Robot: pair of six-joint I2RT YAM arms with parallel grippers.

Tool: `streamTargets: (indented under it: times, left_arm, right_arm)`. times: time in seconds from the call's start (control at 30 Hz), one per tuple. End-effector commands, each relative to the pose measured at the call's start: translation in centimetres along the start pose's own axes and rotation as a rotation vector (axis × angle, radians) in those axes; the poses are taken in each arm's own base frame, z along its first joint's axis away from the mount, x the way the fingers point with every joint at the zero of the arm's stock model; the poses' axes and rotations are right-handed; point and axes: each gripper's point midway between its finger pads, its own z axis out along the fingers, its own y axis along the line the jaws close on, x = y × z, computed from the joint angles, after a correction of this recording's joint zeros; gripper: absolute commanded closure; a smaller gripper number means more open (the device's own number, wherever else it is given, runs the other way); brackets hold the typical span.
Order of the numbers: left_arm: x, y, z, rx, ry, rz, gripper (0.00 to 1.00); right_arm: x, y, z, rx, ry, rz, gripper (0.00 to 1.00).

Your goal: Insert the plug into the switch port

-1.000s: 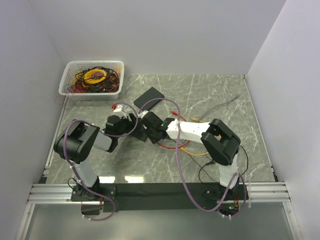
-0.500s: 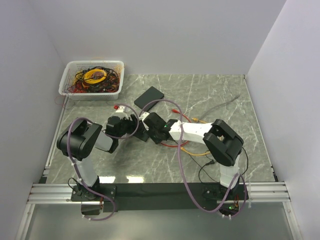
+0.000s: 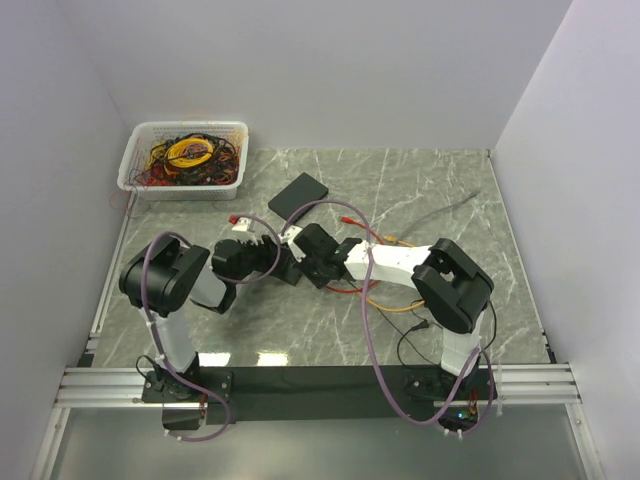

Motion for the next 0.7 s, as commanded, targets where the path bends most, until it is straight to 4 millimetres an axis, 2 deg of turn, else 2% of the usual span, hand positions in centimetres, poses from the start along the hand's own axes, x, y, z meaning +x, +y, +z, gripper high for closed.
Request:
streamTargets:
  times: [0.0, 0.17, 0.33, 0.47, 0.6, 0.67]
  left_arm:
    - [9.6, -4.3, -3.3, 0.195, 0.342, -0.103, 0.35]
    - [10.2, -5.7, -3.4, 0.272, 0.367, -0.067, 0.35]
    - [10.9, -6.8, -2.9, 0.298, 0.409, -0.03, 0.36]
    - [11.1, -6.9, -2.8, 0.303, 0.42, -0.032, 0.36]
    - [11.4, -6.5, -2.6, 0.28, 0.43, -0.039, 0.37]
    - [11.4, -6.1, -2.3, 0.262, 0.434, -0.042, 0.37]
  right_arm:
    - [-9.1, -0.8, -0.8, 0.017, -0.297, -0.029, 1.0]
    - [-10.5, -0.1, -1.5, -0.06, -0.358, -0.065, 1.0]
    - [-11.7, -0.3, -1.5, -0.059, -0.371, -0.101, 1.0]
    - [-12.7, -0.2, -1.6, -0.063, -0.395, -0.1, 1.0]
    - [-14.3, -1.0, -1.6, -0.019, -0.421, -0.063, 1.0]
    - [-14.3, -1.4, -1.3, 0.005, -0.416, -0.028, 1.0]
